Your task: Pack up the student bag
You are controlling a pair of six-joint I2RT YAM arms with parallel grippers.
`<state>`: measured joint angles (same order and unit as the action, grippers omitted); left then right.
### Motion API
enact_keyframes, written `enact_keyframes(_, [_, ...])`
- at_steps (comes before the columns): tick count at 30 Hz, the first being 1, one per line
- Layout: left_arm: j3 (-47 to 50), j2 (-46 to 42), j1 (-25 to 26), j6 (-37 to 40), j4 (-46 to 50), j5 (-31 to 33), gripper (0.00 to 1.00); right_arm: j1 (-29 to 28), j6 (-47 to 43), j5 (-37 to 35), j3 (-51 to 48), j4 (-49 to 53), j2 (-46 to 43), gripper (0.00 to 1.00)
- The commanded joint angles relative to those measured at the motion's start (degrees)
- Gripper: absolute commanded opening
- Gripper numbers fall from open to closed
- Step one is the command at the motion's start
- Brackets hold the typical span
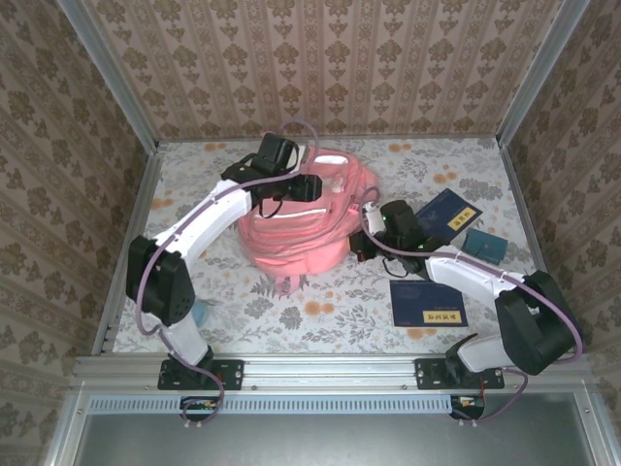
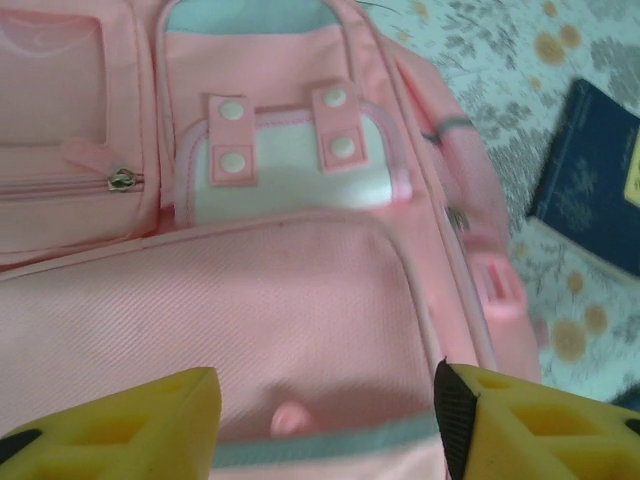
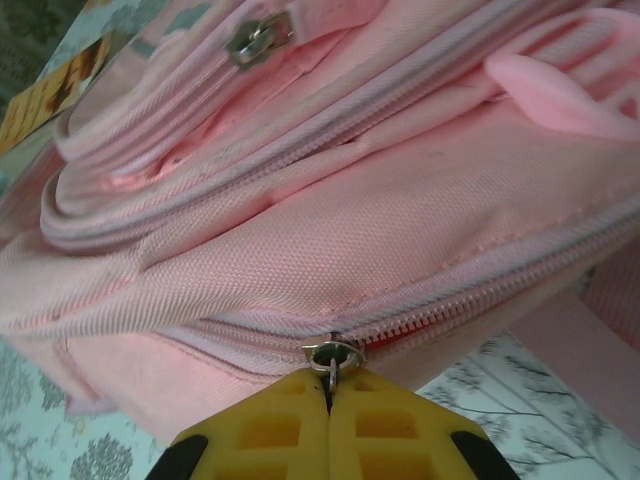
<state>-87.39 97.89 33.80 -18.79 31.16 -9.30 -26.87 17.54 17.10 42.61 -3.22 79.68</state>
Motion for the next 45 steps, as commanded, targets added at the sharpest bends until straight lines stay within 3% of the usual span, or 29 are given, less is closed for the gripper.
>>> enact_keyframes(1, [3.71,-3.95,0.21,11.68,0.0,-4.79,0.63,1.44,2.42,2.41,1.65,-2.38,-0.4,0.0])
enact_keyframes(5, [5.35,-3.37,1.15,20.67,1.05,-8.62,0.64,2.2,1.93,2.58,2.57,-1.15,2.01,0.0])
enact_keyframes(10, [5.37,-0.13,4.34,28.85,1.43,-4.69,0.66,2.65,1.86,2.59,2.96,-0.2,2.66,0.0])
enact_keyframes(22, [2.07,7.72,5.92,27.83,2.59,-3.4,0.6,2.88,2.82,2.75,2.83,-0.36,2.63,0.0])
enact_keyframes(26, [1.92,9.02,5.99,26.87,1.96,-0.84,0.49,2.88,2.54,2.98,2.65,-0.41,2.33,0.0])
enact_keyframes(31, [1.59,9.78,6.01,24.67,0.48,3.76,0.22,2.77,1.06,4.28,2.26,0.45,1.9,0.0])
enact_keyframes(35, [1.87,9.22,6.01,21.64,-2.5,3.41,0.06,1.06,-1.9,4.78,1.69,2.18,1.01,0.0])
enact_keyframes(38, [2.69,8.74,6.1,18.89,-5.85,1.7,0.0,-1.4,-2.95,4.78,1.13,2.5,0.74,0.0])
enact_keyframes(45, [3.76,7.9,6.08,13.04,-11.71,-0.54,0.0,-5.94,0.98,7.58,-1.83,-5.65,0.97,0.0])
